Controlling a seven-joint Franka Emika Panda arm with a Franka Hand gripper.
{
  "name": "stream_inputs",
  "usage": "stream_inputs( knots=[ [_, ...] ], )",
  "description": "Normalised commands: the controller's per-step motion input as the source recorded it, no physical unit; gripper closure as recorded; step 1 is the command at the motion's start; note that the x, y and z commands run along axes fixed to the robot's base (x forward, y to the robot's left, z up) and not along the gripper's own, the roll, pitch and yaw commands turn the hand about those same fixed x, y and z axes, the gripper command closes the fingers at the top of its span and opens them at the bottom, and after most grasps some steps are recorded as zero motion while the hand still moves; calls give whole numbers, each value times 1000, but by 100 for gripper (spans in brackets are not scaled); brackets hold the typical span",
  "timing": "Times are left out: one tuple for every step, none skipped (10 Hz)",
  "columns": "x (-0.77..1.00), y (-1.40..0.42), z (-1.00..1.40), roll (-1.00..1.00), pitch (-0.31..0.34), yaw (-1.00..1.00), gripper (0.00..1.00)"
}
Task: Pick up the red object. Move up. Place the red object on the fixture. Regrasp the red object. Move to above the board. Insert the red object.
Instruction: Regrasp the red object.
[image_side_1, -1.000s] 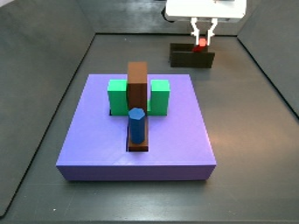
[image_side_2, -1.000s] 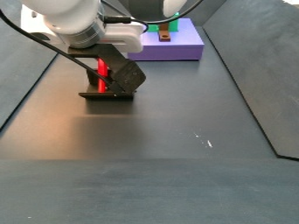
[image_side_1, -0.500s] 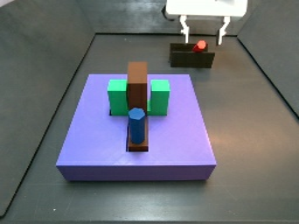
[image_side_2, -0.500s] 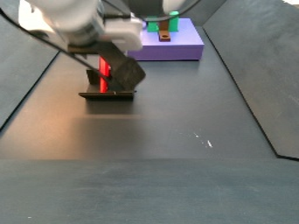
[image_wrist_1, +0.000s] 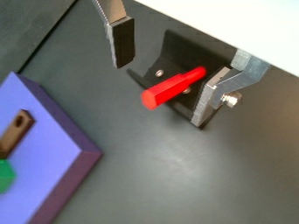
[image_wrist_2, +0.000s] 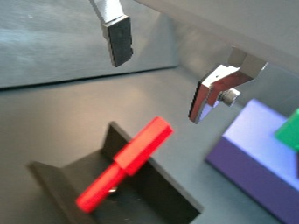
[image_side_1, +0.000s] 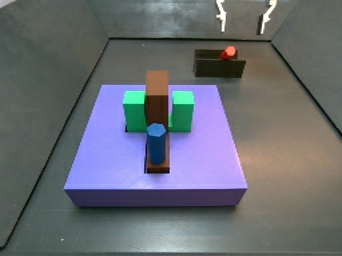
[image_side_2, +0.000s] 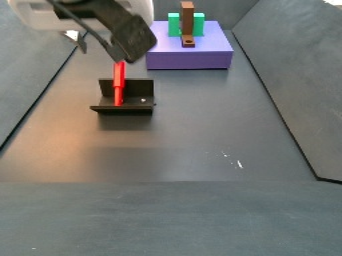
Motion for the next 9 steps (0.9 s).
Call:
stream_inputs(
  knots=[
    [126, 3, 69, 1000, -74, 154, 0],
    [103, 11, 66, 1000, -69, 160, 0],
    [77, 29, 51, 1000, -77, 157, 0],
    [40, 3, 43, 1000, -123, 149, 0],
    [0, 0, 11, 1000, -143, 126, 0],
    [0, 0, 0, 1000, -149, 103, 0],
    [0, 0, 0, 1000, -177, 94, 0],
    [-9, -117, 60, 1000, -237, 20, 0],
    [-60, -11, 26, 1000, -263, 0, 0]
  ],
)
